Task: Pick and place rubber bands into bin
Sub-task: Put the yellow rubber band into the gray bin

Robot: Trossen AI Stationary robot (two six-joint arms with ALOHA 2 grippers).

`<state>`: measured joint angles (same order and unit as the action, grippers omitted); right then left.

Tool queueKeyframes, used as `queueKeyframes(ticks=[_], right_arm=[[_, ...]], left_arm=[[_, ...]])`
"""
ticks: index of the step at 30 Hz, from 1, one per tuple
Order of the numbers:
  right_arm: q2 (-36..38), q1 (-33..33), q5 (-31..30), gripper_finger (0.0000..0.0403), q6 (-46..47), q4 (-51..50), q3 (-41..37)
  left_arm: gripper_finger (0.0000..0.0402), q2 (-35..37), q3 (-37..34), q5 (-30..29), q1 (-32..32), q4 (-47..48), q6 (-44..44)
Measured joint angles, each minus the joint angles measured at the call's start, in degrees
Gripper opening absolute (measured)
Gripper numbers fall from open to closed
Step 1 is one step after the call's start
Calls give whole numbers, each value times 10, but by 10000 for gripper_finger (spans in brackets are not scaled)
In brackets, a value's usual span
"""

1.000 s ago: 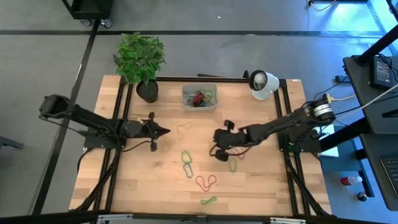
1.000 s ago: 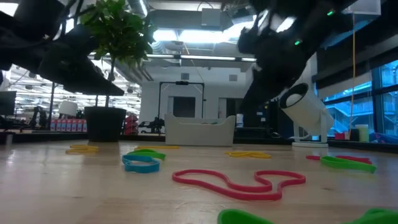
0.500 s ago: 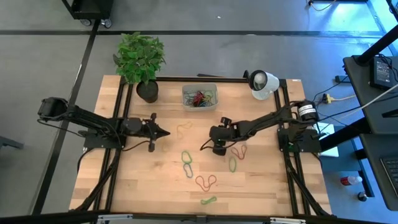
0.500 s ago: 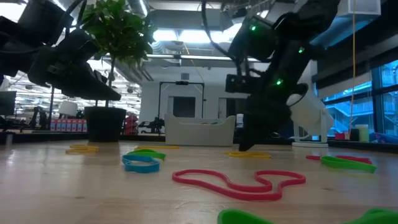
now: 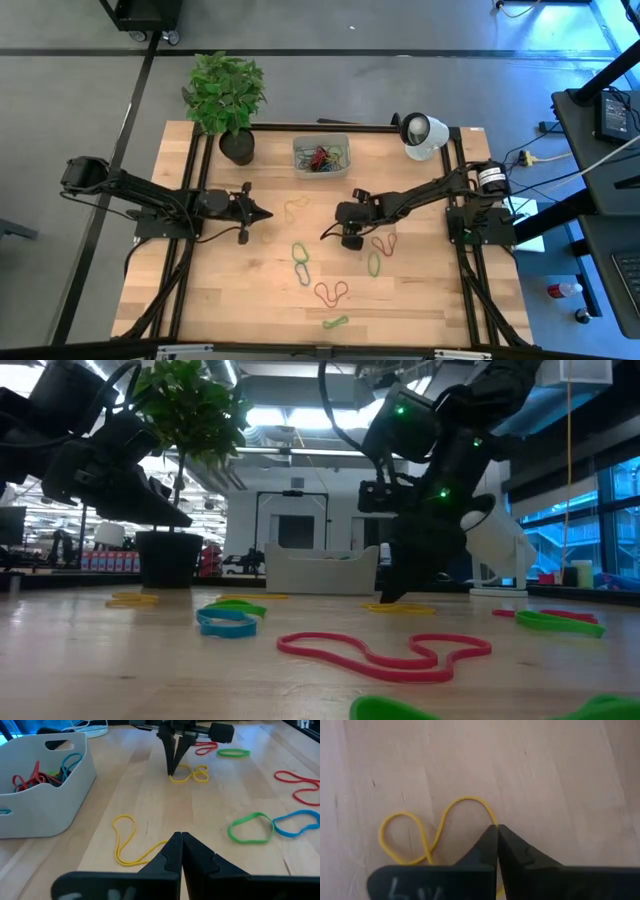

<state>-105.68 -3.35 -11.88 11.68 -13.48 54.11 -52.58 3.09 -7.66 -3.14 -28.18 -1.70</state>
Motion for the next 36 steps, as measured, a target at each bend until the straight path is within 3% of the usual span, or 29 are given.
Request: queueKeyframes(ticks=[7,11,16,25,36], right_arm=[[90,0,-2,4,0,-30,-3],[156,9,-37,2,-16,-39,-3],[212,28,-81,2,-75,-79,58],[185,118,-95,1,-225,-92,221],[74,201,-60,0,-239,-63,238]], left_arm=[[2,0,0,-1,0,-4,-1],[2,0,0,-1,0,-3,-1],[2,0,0,-1,0,-6,-1],[2,0,0,-7,0,-10,13],[2,0,0,-7,0,-12,14]])
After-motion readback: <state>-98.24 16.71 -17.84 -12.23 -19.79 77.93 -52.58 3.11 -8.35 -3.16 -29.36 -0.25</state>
